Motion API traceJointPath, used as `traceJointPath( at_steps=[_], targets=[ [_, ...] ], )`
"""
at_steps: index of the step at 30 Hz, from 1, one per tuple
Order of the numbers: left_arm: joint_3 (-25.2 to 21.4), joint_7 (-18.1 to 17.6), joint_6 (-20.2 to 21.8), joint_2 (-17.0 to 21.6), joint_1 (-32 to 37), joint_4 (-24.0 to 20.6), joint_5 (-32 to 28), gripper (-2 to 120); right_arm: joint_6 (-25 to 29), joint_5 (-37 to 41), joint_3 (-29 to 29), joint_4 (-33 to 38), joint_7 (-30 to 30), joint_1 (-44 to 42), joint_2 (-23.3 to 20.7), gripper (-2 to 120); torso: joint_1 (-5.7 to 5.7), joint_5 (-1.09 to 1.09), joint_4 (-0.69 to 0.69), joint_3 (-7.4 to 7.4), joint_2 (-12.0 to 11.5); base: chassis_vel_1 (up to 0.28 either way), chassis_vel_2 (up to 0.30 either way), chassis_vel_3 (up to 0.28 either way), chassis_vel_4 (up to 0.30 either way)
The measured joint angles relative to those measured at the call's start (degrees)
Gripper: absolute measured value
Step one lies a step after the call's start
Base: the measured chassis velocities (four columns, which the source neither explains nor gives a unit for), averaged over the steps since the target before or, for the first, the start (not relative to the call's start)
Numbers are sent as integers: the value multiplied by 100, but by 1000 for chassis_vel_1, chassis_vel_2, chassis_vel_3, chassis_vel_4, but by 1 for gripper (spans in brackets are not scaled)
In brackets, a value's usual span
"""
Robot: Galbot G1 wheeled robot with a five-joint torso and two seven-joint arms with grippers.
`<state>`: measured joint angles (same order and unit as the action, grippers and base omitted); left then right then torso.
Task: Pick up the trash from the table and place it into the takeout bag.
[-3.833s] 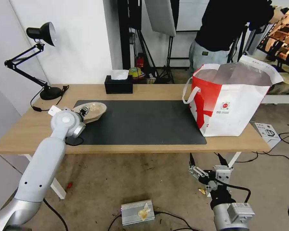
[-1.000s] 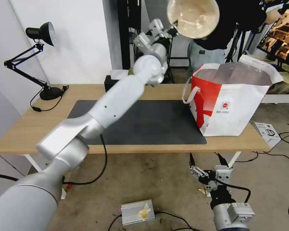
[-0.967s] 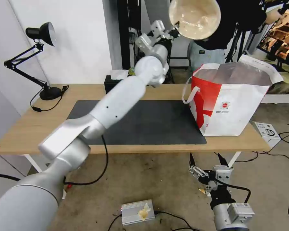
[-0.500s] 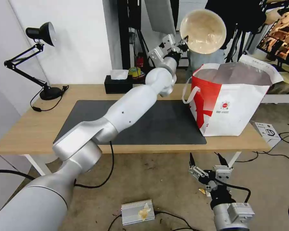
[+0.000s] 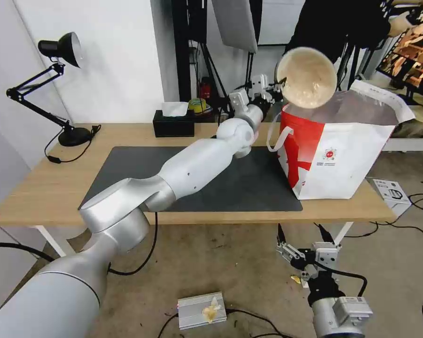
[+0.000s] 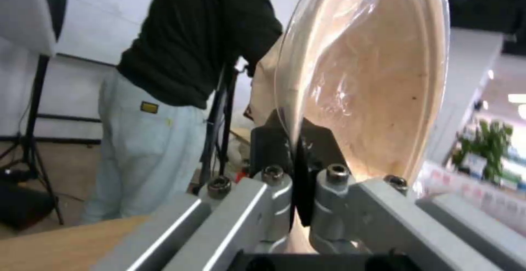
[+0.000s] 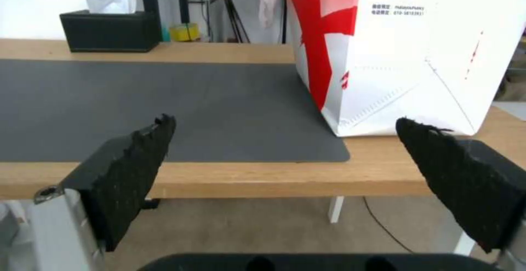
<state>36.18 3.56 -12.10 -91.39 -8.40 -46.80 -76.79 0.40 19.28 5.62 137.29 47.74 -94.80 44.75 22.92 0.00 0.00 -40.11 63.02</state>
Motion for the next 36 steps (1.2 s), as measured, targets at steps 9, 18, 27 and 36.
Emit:
traceJointPath(
  at_steps=[9, 18, 27, 36],
  targets=[
    [263, 367, -61, 5, -12, 151, 344, 0, 0, 0, 0, 0, 0, 0, 0, 100, 0, 0, 0, 0, 0, 0, 0, 0, 0],
    [335, 746, -63, 14, 27, 313, 573, 0, 0, 0, 0, 0, 0, 0, 0, 100, 0, 0, 0, 0, 0, 0, 0, 0, 0],
    [438, 1018, -52, 107, -65, 264, 779, 1, 0, 0, 0, 0, 0, 0, 0, 100, 0, 0, 0, 0, 0, 0, 0, 0, 0],
    [391, 1273, 189, 284, -171, 100, 661, 32, 0, 0, 0, 0, 0, 0, 0, 100, 0, -1, 0, 0, 0, 0, 0, 0, 0]
  ],
)
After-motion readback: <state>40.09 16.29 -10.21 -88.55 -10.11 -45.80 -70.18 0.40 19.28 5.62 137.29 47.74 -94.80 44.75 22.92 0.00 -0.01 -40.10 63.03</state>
